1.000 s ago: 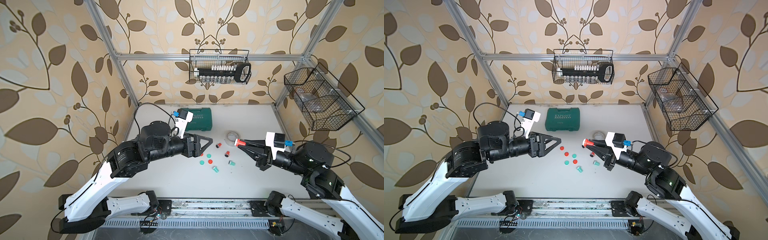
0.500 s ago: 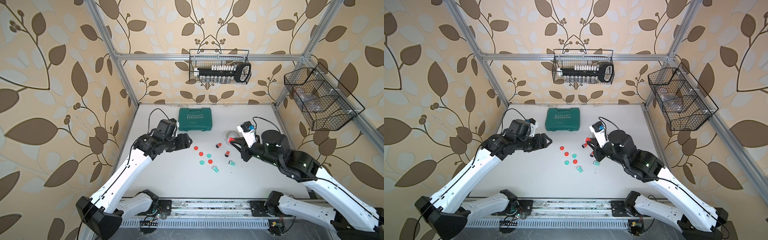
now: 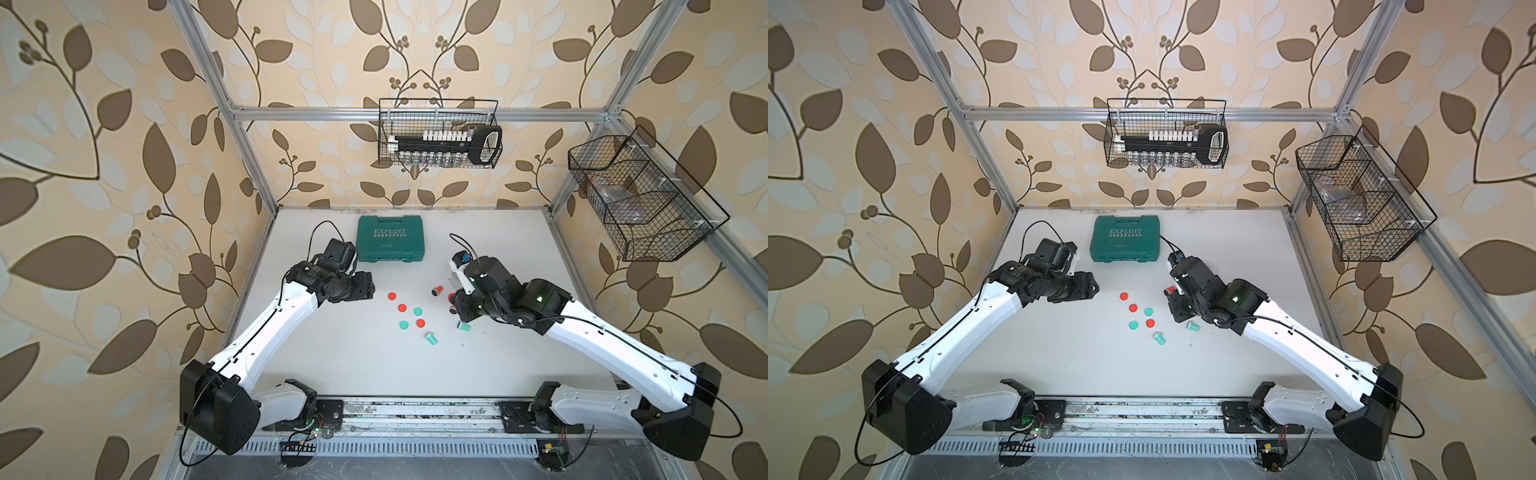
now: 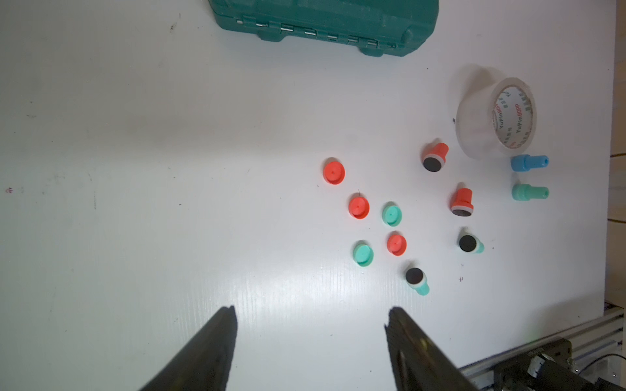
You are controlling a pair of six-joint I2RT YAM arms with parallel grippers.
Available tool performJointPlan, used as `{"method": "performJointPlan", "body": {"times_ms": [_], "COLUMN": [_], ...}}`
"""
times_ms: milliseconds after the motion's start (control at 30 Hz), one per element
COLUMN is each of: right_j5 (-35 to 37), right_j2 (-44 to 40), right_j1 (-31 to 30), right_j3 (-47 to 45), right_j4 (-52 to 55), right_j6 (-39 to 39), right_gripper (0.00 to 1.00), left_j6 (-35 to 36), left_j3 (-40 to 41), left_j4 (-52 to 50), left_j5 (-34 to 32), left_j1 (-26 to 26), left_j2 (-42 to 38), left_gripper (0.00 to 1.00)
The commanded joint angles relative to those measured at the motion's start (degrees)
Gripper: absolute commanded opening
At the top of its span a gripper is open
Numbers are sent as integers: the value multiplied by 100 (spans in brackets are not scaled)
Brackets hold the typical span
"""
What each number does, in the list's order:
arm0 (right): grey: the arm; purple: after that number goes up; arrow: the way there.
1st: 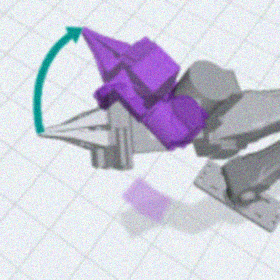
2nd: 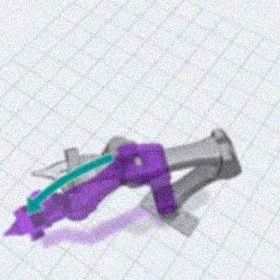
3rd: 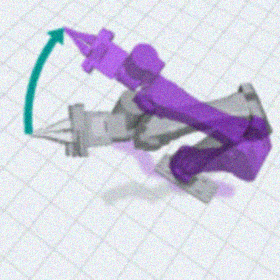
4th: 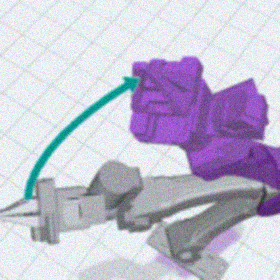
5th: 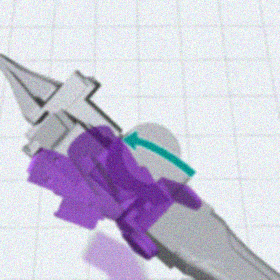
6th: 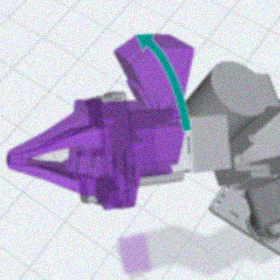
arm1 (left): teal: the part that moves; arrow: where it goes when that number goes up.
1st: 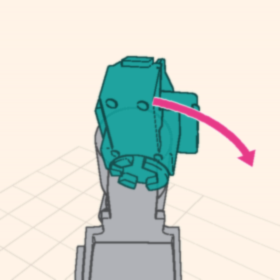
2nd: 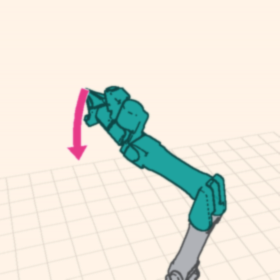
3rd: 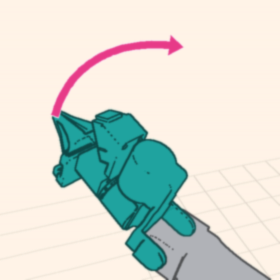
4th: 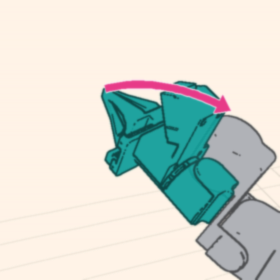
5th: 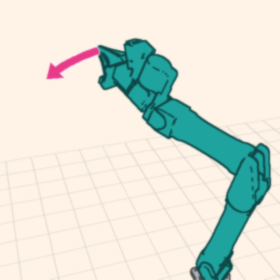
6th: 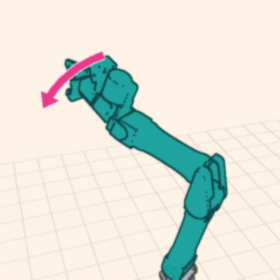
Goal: Close the stamp cap
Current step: Pick up the stamp from the center of the board, then move the cover to the center of the board.
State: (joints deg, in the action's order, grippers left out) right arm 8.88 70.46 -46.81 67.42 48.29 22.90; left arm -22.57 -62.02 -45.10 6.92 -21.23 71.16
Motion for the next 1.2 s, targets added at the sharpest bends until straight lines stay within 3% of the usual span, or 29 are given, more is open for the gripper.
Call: {"method": "performJointPlan", "body": {"times_ms": [0,133,233,300,400,600,900,1167], "right_j5": [-239,-238,-2,71,-14,-324,-1003,-1178], "right_j2": [412,946,1040,1040,978,308,-702,-919], "right_j1": [-132,-249,-239,-154,169,1184,2763,3019], "right_j3": [102,193,148,72,-35,-421,-786,-800], "right_j4": [49,69,81,23,18,-67,229,411], "right_j6": [248,280,314,318,337,179,-447,-635], "right_gripper": [0,0,0,0,0,0,0,0], "left_j6": [244,229,71,-124,-263,-426,-440,-435], "left_j3": [229,422,383,329,-125,-945,-1832,-2207], "left_j4": [268,212,184,187,-106,-64,27,28], "left_j5": [-149,-270,-3,-124,-812,-592,-255,-306], "left_j1": [118,128,70,-360,-1438,-2461,-2830,-2834], "left_j2": [11,68,164,355,979,2412,3786,4258], "left_gripper": [72,68,58,55,54,37,15,4]}}
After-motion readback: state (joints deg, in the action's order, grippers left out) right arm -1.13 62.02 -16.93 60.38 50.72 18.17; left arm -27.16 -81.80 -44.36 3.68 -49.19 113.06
